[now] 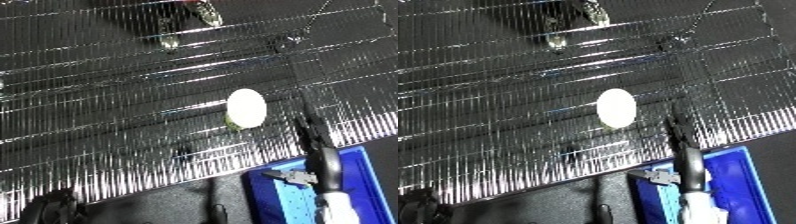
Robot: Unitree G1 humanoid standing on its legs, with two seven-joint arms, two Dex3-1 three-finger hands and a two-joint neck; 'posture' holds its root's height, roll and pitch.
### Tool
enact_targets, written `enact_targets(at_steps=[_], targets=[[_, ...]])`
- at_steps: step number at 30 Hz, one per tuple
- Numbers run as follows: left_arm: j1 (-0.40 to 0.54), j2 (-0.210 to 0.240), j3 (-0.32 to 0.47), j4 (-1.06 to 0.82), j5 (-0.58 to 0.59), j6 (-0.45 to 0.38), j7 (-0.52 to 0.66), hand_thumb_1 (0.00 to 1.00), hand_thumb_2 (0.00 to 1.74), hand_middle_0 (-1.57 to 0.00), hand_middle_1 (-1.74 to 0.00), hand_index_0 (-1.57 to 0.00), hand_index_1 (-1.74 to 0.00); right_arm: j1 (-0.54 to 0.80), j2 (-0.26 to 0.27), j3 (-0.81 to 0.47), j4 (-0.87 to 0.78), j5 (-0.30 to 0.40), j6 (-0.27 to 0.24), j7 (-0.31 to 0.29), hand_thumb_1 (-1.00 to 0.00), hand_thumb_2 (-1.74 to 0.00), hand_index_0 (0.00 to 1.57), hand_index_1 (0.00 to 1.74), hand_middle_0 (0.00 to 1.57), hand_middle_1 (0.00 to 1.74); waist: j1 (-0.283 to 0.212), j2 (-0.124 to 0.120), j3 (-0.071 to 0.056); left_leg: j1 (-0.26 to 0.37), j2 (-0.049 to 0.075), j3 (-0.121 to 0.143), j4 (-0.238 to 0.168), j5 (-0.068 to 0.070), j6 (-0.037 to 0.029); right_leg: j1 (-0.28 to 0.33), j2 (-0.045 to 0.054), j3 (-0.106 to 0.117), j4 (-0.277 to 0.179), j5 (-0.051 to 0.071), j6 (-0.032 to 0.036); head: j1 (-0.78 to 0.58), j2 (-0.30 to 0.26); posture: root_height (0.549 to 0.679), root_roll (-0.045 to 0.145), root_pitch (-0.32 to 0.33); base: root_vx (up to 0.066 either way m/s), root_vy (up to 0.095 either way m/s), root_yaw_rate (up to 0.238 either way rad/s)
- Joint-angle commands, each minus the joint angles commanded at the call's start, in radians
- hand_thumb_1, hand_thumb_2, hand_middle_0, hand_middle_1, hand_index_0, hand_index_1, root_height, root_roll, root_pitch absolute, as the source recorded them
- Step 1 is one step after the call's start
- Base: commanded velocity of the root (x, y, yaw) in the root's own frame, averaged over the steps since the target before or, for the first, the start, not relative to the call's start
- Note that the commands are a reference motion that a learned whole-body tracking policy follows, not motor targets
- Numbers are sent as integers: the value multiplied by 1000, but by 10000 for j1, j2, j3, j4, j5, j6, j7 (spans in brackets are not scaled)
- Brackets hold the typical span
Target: Pick up the object and place it into the box
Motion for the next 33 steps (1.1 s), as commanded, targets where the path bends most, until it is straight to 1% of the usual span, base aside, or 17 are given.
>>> enact_targets(at_steps=[4, 8, 14, 19, 22, 29, 33], targets=[[-197, 49, -150, -37, -13, 95, 105, 1000, 1740, -1570, -1740, -1570, -1740, -546, -134, 134, 310, 195, 59, 87, 0, 0, 0, 0, 0, 0, 19, 78, 0, -290, -43, -10, 174, -77, 24, -302, -22, 7, 162, -6, -4, 244, 150, 644, 36, 13, 11, -15, -7], [-357, 74, -288, -1, -36, 129, 222, 1000, 1740, -1570, -1740, -1570, -1740, -1024, -250, 199, 563, 409, 122, 229, 0, 0, 0, 0, 0, 0, 29, 144, 0, -597, -48, -16, 350, -144, 32, -613, -39, 20, 353, -37, -17, 345, 315, 642, 36, 29, 5, -14, 8], [-560, 107, -368, -12, -13, 226, 381, 1000, 1740, -1570, -1740, -1570, -1740, -1635, -370, 309, 837, 656, 252, 461, 0, 0, 0, 0, 0, 0, 87, 219, 0, -973, -51, -43, 582, -219, 40, -1003, -59, 8, 598, -82, -62, 572, 655, 639, 37, 48, 3, -19, 25], [-801, 203, -513, 33, -86, 350, 601, 1000, 1740, -1570, -1740, -1570, -1740, -2367, -448, 543, 1342, 843, 173, 488, 0, 0, 0, 0, 0, 0, 178, 289, 0, -1268, -77, -113, 830, -295, 57, -1294, -90, -27, 860, -141, -99, 921, 988, 635, 37, 57, 5, -19, 42], [-916, 252, -588, 100, -143, 376, 654, 1000, 1740, -1570, -1740, -1570, -1740, -2831, -537, 608, 1751, 996, 146, 591, 0, 0, 0, 0, 0, 0, 246, 344, 0, -1407, -105, -144, 901, -307, 64, -1435, -102, -47, 973, -170, -117, 1081, 1211, 633, 38, 62, 9, 1, 49], [-1117, 328, -713, 196, -299, 371, 742, 1000, 1740, -1570, -1740, -1570, -1740, -3654, -769, 769, 2632, 1356, 56, 869, 0, 0, 0, 0, 0, 0, 394, 487, 0, -1639, -185, -172, 959, -283, 73, -1697, -126, -86, 1139, -217, -178, 1375, 1622, 631, 42, 74, -3, 12, 56], [-1220, 342, -846, 181, -377, 448, 807, 1000, 1740, -1570, -1740, -1570, -1740, -4039, -827, 933, 3051, 1339, 88, 961, -200, -348, 314, 348, 314, 348, 473, 547, 0, -1721, -227, -201, 988, -280, 87, -1797, -148, -129, 1228, -240, -212, 1481, 1984, 630, 44, 78, -6, 8, 75]])
